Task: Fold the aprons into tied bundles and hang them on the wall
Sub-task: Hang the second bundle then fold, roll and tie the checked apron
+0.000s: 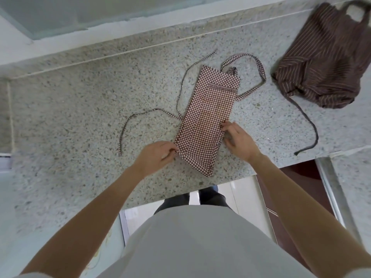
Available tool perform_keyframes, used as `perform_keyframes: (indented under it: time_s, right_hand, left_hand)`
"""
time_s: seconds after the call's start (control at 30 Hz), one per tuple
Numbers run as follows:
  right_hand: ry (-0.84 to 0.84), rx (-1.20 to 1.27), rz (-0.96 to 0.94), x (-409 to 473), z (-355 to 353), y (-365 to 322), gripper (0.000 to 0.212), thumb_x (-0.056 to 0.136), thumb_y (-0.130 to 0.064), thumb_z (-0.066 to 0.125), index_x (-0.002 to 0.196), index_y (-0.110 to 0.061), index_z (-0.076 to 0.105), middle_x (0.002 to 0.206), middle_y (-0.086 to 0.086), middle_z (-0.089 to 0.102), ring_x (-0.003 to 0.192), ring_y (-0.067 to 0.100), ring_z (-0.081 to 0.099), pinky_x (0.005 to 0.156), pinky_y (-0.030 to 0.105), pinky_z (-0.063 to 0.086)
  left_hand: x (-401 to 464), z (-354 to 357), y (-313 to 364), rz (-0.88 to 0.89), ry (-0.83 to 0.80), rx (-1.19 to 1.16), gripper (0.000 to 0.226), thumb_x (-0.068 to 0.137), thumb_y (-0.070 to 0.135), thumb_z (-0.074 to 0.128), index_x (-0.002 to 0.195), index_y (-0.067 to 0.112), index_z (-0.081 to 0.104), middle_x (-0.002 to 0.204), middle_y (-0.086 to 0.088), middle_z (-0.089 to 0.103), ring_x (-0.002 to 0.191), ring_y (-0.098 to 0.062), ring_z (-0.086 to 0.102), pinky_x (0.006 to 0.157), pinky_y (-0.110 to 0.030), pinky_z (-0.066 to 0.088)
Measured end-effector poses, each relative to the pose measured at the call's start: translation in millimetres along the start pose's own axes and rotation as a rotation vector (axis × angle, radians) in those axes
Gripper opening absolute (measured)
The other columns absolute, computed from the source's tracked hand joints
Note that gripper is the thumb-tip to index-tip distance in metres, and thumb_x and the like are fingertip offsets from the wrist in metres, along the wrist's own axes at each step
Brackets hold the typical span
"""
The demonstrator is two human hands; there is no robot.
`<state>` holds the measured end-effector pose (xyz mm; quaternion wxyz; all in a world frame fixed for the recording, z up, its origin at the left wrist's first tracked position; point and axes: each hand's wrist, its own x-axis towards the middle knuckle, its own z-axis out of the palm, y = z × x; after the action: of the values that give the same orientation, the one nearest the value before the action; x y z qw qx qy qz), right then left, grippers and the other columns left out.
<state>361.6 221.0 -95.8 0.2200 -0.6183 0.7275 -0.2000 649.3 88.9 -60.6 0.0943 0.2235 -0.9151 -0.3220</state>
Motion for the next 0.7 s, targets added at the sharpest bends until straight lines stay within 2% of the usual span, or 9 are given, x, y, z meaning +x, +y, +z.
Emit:
perform_keyframes:
  time_s: [0.1,0.2,0.3,0.37,0.47,0.6,0.7]
  right_hand:
    - [0.035,0.025,0.053,-0.9,0.9,2.0,0.025,0.082,-0.014,0.067,0.105,-0.007,0.059,0.125,0.008,0.058,0.117,0.025,0.053,0.100,0.035,0.043]
    - [0.072,0.048,0.152,2.2,3.2,2.2,0.028,0.087,-0.024,0.059,0.110,-0.008,0.061,0.111,0.008,0.064,0.097,0.026,0.061,0.083,0.027,0.046]
    - [0.188,0.235,0.292,8.5,-0.5,-5.4,0.018,0.089,-0.017,0.060,0.107,-0.014,0.061,0.097,0.004,0.067,0.081,0.019,0.062,0.071,0.024,0.045]
    - [0.274,0.346,0.420,14.4,-5.2,-9.8,0.008,0.087,-0.015,0.063,0.094,-0.016,0.060,0.090,0.000,0.066,0.079,0.019,0.062,0.068,0.025,0.046]
    - [0.311,0.412,0.525,22.0,-7.7,-9.8,0.012,0.083,-0.013,0.067,0.085,-0.018,0.056,0.089,-0.005,0.064,0.081,0.016,0.061,0.069,0.023,0.044]
    - [0.375,0.446,0.628,26.6,-10.2,-9.7,0.021,0.077,-0.006,0.071,0.075,-0.017,0.053,0.088,-0.004,0.061,0.077,0.012,0.057,0.065,0.003,0.038]
    - [0.406,0.424,0.666,31.2,-9.3,-10.2,0.021,0.075,-0.002,0.072,0.073,-0.014,0.055,0.090,0.002,0.062,0.075,0.011,0.053,0.064,-0.002,0.035]
  left_hand:
    - [36.4,-29.0,14.9,-0.019,0.142,-0.113,0.025,0.090,0.022,0.051,0.103,0.008,0.067,0.094,0.000,0.070,0.076,-0.007,0.065,0.069,-0.017,0.053]
    - [82.8,-57.4,25.3,-0.023,0.236,-0.147,0.021,0.092,0.015,0.054,0.105,0.006,0.067,0.097,0.006,0.066,0.083,-0.003,0.062,0.074,-0.010,0.050]
    - [133.5,-73.0,28.1,-0.075,0.261,-0.159,0.018,0.092,0.012,0.055,0.106,0.010,0.067,0.098,0.007,0.067,0.087,-0.003,0.061,0.075,-0.007,0.046]
    - [171.8,-75.5,24.1,-0.119,0.242,-0.158,0.019,0.092,0.014,0.056,0.107,0.014,0.067,0.099,0.007,0.068,0.088,-0.002,0.060,0.076,-0.004,0.042]
    - [225.6,-67.0,11.0,-0.141,0.184,-0.163,0.020,0.092,0.015,0.056,0.108,0.014,0.068,0.103,0.006,0.068,0.092,-0.004,0.060,0.083,-0.007,0.043]
    - [273.5,-43.8,-10.0,-0.189,0.067,-0.188,0.021,0.091,0.015,0.058,0.109,0.014,0.068,0.105,-0.001,0.070,0.095,-0.010,0.063,0.085,-0.013,0.044]
    - [298.9,-21.0,-23.7,-0.210,-0.016,-0.161,0.021,0.090,0.016,0.059,0.109,0.014,0.069,0.106,-0.003,0.070,0.097,-0.017,0.065,0.087,-0.023,0.046]
